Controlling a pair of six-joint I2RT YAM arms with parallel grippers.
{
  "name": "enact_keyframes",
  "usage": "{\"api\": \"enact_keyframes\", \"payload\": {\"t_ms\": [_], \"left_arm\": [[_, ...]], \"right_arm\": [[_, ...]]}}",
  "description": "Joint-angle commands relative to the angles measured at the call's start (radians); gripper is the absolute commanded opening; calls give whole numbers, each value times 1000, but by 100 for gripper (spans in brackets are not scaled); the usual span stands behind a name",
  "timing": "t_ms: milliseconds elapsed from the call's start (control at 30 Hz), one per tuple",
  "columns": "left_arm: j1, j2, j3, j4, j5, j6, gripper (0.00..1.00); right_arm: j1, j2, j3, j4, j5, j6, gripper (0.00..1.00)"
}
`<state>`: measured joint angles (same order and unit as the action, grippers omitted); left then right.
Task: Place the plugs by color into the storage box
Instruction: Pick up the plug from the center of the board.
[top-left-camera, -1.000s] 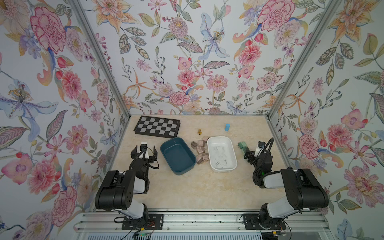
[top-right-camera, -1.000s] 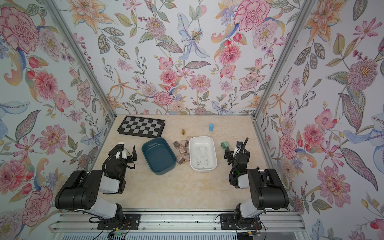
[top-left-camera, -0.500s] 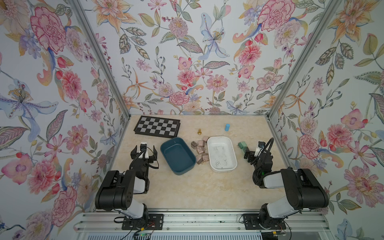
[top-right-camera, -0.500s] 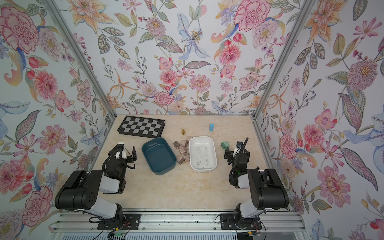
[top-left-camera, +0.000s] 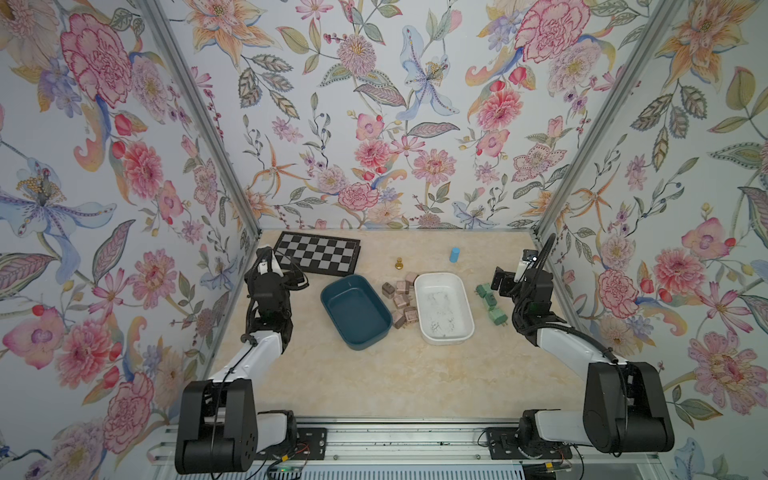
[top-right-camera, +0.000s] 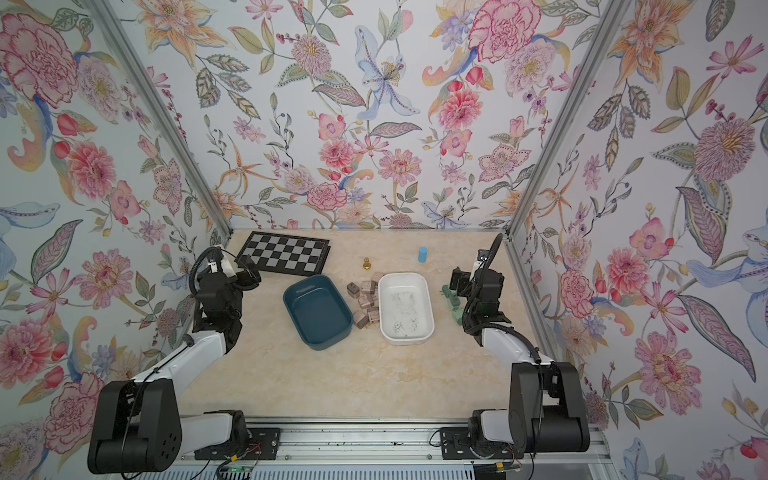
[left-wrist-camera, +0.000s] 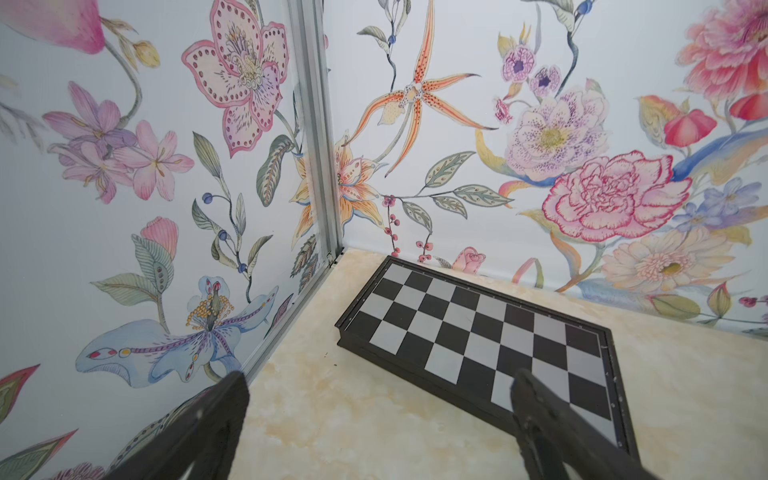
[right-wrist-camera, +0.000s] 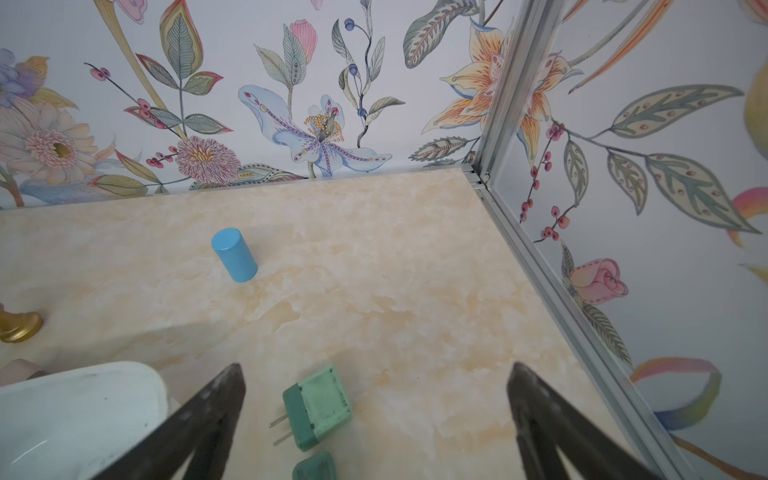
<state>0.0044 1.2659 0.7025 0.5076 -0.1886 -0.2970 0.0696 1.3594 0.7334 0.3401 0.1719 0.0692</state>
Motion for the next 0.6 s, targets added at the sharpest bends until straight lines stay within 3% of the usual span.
{"api": "enact_keyframes", "payload": {"t_ms": [0, 100, 233, 300, 567], "left_arm": [[-25, -7, 124, -541, 67, -260, 99], [-87, -15, 152, -679, 131, -373, 99], [-216, -10, 141, -757, 130, -438, 99], [-259, -4, 117, -756, 127, -459, 99], [-312, 33, 36, -691, 131, -480, 99]], "right_arm": [[51, 11, 107, -432, -37, 60, 100], [72, 44, 200, -616, -42, 91, 100], [-2, 130, 297, -800, -162, 148, 100], [-29, 169, 332, -868, -164, 158, 100], [-61, 249, 374, -993, -219, 139, 96]]}}
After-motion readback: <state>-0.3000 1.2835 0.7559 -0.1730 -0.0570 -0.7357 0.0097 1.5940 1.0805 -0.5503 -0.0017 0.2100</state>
